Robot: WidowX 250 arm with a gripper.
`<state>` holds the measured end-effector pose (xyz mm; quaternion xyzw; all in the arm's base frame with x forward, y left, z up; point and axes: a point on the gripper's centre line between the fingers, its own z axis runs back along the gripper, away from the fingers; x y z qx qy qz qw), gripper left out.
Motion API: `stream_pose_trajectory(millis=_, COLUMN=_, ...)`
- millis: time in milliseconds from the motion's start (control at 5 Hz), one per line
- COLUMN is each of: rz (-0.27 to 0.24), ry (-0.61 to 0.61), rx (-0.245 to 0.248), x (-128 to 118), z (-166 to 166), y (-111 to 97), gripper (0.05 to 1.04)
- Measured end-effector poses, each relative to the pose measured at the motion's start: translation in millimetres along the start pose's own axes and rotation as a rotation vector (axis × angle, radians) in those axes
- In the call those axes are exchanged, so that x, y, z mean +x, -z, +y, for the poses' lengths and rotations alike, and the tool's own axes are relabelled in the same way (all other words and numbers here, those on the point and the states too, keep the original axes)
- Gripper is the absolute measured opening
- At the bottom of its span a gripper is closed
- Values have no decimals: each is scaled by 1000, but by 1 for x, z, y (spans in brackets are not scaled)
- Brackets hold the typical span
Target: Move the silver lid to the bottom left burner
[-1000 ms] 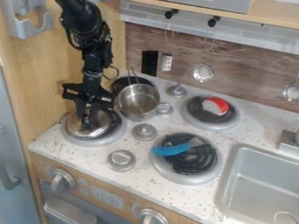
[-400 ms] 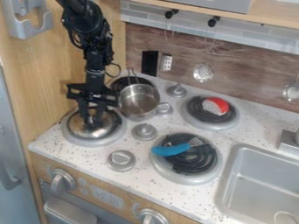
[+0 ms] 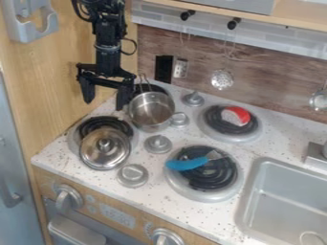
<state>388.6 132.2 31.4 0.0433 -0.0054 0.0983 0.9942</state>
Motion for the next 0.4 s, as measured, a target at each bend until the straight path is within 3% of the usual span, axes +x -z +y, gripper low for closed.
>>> stream_pose_trajectory(millis=200, rz=3, ry=135, rx=-19, x=1, z=-17, y=-1, gripper=1004)
stream_pose_trajectory(millis=400, rz=0, ry=192, rx=-24, x=1, z=-27, y=-2, gripper=998)
